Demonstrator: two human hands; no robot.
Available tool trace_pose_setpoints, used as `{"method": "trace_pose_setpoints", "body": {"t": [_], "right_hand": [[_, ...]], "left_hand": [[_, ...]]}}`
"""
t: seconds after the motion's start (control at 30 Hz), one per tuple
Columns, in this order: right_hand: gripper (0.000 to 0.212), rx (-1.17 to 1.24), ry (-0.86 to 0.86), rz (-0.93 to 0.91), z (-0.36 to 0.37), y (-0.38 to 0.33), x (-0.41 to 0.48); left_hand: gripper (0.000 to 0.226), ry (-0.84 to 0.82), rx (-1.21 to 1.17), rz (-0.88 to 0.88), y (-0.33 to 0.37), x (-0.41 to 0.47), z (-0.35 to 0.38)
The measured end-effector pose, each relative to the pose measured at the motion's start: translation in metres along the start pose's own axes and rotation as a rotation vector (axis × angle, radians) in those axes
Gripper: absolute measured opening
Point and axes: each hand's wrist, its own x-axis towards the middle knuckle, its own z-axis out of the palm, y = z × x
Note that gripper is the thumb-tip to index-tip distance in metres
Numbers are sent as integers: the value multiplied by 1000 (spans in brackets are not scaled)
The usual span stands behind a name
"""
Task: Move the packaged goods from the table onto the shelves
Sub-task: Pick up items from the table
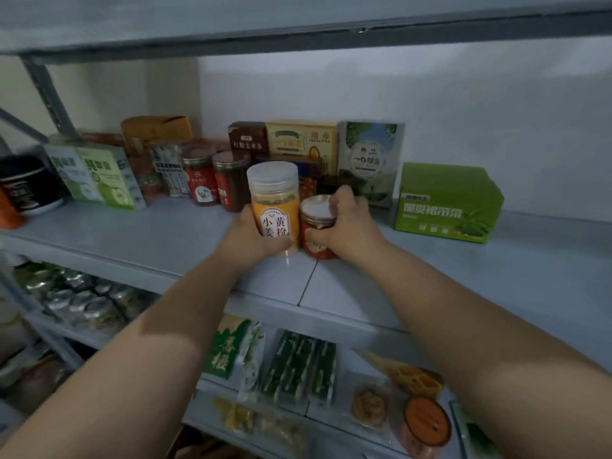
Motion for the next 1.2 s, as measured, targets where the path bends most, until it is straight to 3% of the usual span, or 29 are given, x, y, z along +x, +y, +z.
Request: {"method": "trace_pose_setpoints", "body": {"t": [0.1,0.2,0.37,0.6,0.77,0.93,1.2], "right_hand": [[79,-13,52,51,22,-6,28],[79,-84,107,83,37,-8,45],[70,-43,245,36,59,0,43],[73,-191,245,22,58,3,45],[71,-272,219,38,62,-3,44],[69,-318,246,42,65,-2,46],[71,-356,253,7,70,-1,47]], "left_hand": [[85,-38,55,-2,-9,31,-6],[104,-42,223,-3,-17,57,-7],[110,-65,473,56,-20,77,-7],[69,-48,618,122,-36,98,-8],[65,-26,456,139,-37,99,-9],[78,15,205,217,-35,96,-10],[88,16,120,250,-37,95,-11]]}}
